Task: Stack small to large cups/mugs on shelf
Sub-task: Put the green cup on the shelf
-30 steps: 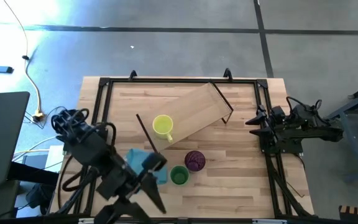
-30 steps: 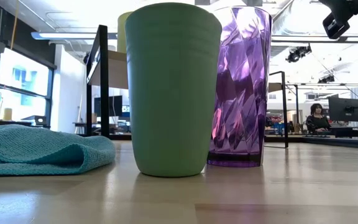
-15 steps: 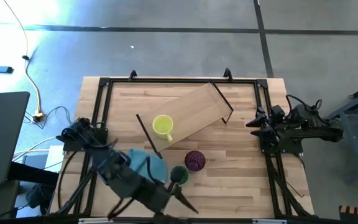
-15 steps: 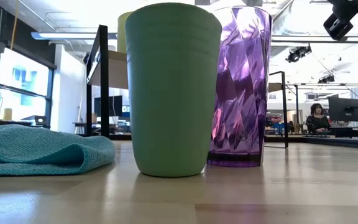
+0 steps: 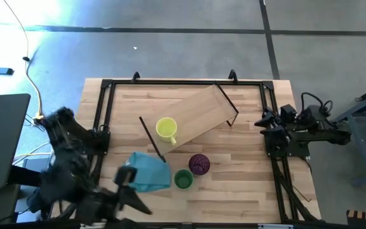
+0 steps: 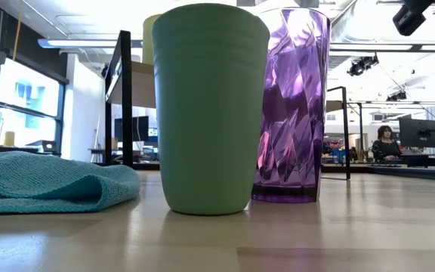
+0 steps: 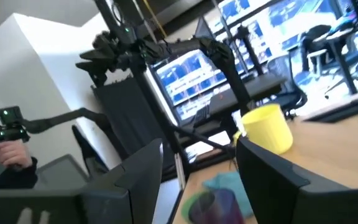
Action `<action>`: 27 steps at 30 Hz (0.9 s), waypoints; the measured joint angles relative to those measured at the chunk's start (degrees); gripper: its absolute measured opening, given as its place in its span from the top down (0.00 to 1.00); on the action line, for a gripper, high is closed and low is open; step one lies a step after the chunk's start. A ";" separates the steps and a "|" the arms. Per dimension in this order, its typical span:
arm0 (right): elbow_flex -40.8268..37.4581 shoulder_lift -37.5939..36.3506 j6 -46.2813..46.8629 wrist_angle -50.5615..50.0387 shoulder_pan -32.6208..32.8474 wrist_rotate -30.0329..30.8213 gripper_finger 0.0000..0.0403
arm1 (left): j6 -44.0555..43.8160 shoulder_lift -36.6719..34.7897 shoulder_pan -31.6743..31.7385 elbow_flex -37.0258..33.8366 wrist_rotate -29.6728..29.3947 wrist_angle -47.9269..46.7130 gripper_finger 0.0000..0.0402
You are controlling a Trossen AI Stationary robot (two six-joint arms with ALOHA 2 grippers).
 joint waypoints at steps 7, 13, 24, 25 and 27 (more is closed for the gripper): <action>0.00 5.84 0.41 7.11 -0.02 1.20 0.51 | -1.88 -16.84 2.93 -20.07 11.25 4.94 0.63; 0.00 16.98 0.42 19.61 0.00 1.18 0.51 | -6.48 -34.92 2.80 -36.27 14.24 8.74 0.63; 0.00 41.89 2.60 50.16 1.75 -2.24 0.51 | -12.80 -56.53 2.80 -54.35 35.97 10.06 0.63; 0.00 43.73 2.98 52.10 2.19 -2.26 0.51 | -13.50 -57.28 2.81 -55.70 35.84 10.88 0.63; 1.04 47.39 3.23 54.94 3.08 -2.42 0.51 | -15.63 -58.06 2.77 -58.32 33.85 13.77 0.63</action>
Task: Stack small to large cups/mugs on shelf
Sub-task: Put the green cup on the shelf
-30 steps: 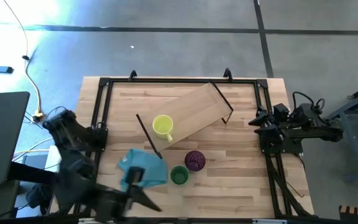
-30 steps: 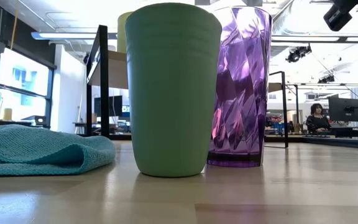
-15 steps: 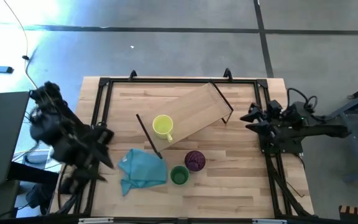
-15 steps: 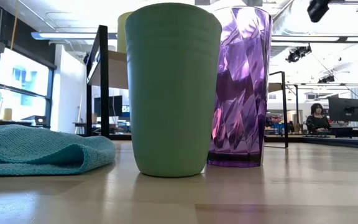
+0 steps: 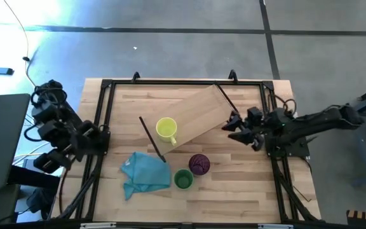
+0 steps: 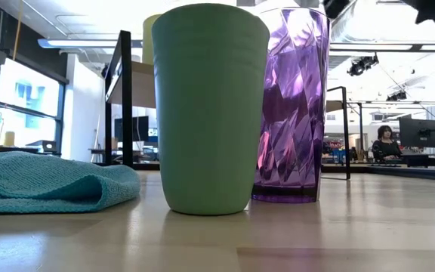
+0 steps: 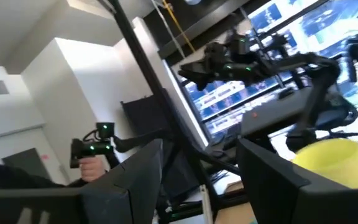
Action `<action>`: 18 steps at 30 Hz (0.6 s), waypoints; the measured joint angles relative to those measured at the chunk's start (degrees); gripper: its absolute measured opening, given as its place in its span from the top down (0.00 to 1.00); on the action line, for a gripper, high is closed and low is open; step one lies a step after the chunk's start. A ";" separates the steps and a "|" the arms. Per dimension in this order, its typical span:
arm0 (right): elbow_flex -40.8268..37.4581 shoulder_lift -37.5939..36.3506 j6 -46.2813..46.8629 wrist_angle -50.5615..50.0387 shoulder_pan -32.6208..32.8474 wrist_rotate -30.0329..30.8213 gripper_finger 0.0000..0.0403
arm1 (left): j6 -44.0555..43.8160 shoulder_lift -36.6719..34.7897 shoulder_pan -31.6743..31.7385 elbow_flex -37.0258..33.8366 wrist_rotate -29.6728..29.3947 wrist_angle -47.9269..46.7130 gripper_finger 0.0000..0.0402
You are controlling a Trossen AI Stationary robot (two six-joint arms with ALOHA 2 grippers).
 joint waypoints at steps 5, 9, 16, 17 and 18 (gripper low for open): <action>7.98 7.01 -1.99 -0.22 1.14 -7.73 0.51 | -4.64 1.75 0.07 -3.28 -6.24 4.34 0.63; 18.62 10.68 -2.67 -16.99 1.16 -15.01 0.51 | -5.60 4.70 -0.01 -3.40 -7.45 6.85 0.63; 39.70 17.20 -15.55 -60.04 1.16 -16.47 0.51 | -11.25 9.46 0.03 -3.38 -10.92 12.33 0.63; 41.62 18.00 -16.67 -62.33 1.37 -16.43 0.51 | -11.89 10.19 0.03 -3.38 -11.39 12.70 0.63; 43.24 18.76 -17.57 -63.18 1.66 -16.28 0.51 | -12.31 11.05 0.03 -3.38 -11.72 12.71 0.63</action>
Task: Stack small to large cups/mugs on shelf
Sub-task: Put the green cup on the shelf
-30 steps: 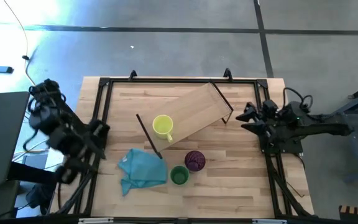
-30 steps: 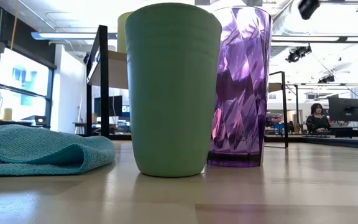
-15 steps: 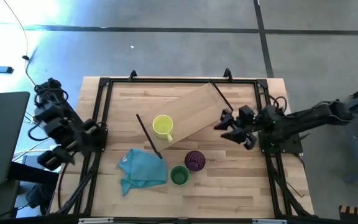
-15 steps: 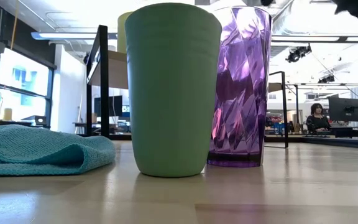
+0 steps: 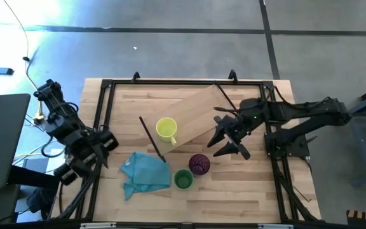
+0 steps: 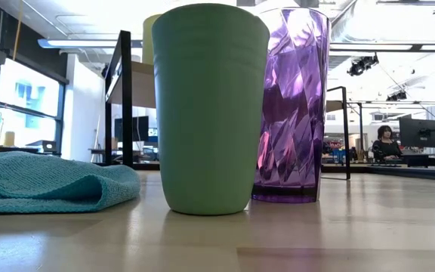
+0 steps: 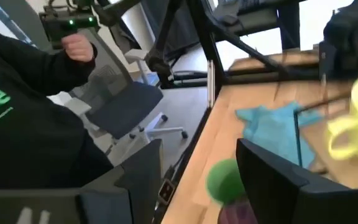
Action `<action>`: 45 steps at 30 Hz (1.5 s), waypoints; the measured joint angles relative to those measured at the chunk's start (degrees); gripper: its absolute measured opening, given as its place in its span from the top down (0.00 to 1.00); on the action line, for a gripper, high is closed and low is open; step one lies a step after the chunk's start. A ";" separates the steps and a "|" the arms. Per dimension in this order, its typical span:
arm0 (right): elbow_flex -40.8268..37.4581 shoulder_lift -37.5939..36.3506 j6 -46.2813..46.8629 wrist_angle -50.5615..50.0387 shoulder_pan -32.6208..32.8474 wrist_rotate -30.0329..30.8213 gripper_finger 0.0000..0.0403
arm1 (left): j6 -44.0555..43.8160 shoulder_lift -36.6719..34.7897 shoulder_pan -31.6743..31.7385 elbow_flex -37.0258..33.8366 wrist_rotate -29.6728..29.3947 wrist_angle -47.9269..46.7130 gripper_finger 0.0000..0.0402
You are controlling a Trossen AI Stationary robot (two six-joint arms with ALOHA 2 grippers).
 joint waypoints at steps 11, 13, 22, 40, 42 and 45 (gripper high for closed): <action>5.29 7.37 -2.81 -3.05 3.87 0.06 0.51 | -7.05 5.40 0.00 0.00 -5.37 0.11 0.63; 5.25 8.58 -2.56 -3.28 4.32 0.08 0.51 | -9.17 6.02 0.00 0.00 -4.98 -2.15 0.63; 5.25 10.42 -2.44 -0.27 4.94 1.24 0.51 | -21.44 11.36 0.00 0.02 -6.94 -5.52 0.63; 5.25 10.14 -3.48 2.71 7.60 6.20 0.51 | -50.31 22.42 -0.04 1.10 -22.54 -20.44 0.63; 5.25 9.70 -3.74 2.77 7.93 7.20 0.51 | -51.13 24.31 0.00 2.50 -23.55 -20.26 0.63; 5.25 8.92 -3.90 2.66 8.00 7.26 0.51 | -51.51 27.16 0.00 5.04 -24.98 -21.18 0.63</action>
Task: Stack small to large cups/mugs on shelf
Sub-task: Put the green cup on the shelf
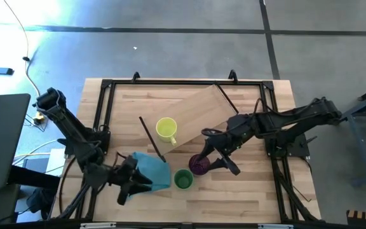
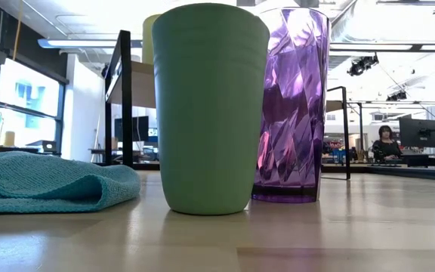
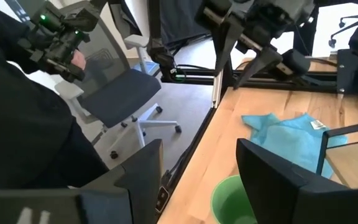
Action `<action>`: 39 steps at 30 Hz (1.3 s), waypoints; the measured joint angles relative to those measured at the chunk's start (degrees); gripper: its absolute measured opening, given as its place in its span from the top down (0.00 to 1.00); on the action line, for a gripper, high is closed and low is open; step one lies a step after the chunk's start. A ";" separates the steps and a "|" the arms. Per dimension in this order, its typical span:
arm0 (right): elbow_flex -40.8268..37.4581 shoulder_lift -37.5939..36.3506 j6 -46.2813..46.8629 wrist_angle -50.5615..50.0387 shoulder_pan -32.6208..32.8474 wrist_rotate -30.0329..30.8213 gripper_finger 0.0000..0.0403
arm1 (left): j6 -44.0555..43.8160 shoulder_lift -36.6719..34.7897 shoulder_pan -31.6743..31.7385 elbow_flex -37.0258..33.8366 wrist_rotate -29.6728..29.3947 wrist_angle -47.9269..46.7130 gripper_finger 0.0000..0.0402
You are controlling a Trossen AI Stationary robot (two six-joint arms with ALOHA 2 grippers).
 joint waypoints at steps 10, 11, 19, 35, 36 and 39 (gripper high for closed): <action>0.02 -3.65 -3.92 -1.67 0.00 2.98 0.51 | -17.05 6.52 0.04 12.80 -7.31 -25.37 0.63; 0.02 -4.17 -4.19 -2.12 0.00 2.99 0.51 | -18.51 7.29 0.06 14.10 -7.76 -27.15 0.63; 0.02 -10.02 -7.59 -6.89 0.00 6.45 0.51 | -25.22 16.40 4.63 25.62 -2.27 -39.35 0.63; 0.04 -23.19 -10.02 -16.01 0.03 12.51 0.51 | -33.29 26.56 12.48 35.07 9.39 -49.78 0.63; 0.04 -23.22 -9.96 -16.73 0.03 12.81 0.51 | -33.96 26.77 12.73 35.07 9.58 -49.92 0.63; 0.02 -23.00 -9.83 -20.17 0.04 13.34 0.51 | -35.32 27.34 13.53 34.98 10.56 -50.66 0.63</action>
